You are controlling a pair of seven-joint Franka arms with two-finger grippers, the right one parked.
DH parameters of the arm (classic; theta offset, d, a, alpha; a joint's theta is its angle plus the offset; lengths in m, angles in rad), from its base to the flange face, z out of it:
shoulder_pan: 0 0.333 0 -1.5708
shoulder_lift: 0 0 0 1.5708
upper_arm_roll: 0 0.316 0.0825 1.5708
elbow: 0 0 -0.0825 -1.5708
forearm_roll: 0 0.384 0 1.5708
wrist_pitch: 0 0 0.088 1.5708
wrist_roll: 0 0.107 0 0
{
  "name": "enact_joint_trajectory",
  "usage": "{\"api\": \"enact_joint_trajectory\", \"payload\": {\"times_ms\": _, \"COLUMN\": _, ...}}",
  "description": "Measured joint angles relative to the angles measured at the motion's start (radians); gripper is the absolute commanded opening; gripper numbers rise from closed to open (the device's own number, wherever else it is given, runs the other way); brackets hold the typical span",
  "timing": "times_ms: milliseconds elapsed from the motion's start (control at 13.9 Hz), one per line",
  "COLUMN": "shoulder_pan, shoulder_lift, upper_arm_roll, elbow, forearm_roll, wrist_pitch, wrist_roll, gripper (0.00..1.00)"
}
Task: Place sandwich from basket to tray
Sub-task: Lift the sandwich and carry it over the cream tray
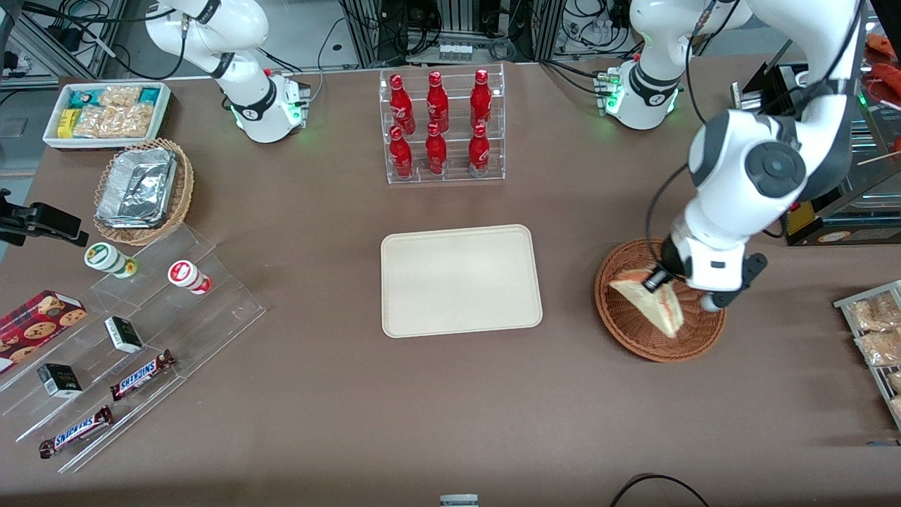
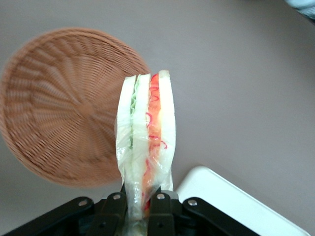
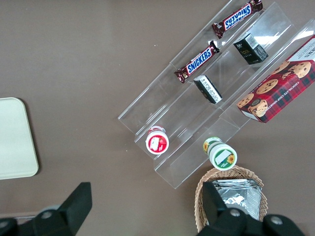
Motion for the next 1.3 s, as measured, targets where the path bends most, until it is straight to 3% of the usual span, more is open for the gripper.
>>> {"api": "enact_joint_trajectory", "payload": {"times_ms": 216, "shoulder_pan": -0.004, "shoulder_lift": 0.056, "upper_arm_roll": -0.143, "elbow": 0.081, "forearm_roll": 0.024, "wrist_pitch": -0.01, "wrist_roll": -0.064, "gripper": 0.0}}
{"api": "enact_joint_trajectory", "payload": {"times_ms": 576, "shoulder_pan": -0.03, "shoulder_lift": 0.191, "upper_arm_roll": -0.349, "elbow": 0.111, "forearm_roll": 0.182, "wrist_pitch": -0.009, "wrist_roll": -0.097, "gripper": 0.0}}
{"api": "enact_joint_trajectory", "payload": {"times_ms": 936, "shoulder_pan": -0.198, "shoulder_lift": 0.335, "upper_arm_roll": -0.363, "elbow": 0.17, "forearm_roll": 0.338, "wrist_pitch": -0.01, "wrist_roll": -0.161, "gripper": 0.0}}
{"api": "enact_joint_trajectory", "payload": {"times_ms": 1296, "shoulder_pan": -0.283, "shoulder_lift": 0.509, "upper_arm_roll": -0.352, "elbow": 0.236, "forearm_roll": 0.507, "wrist_pitch": -0.007, "wrist_roll": -0.225, "gripper": 0.0}}
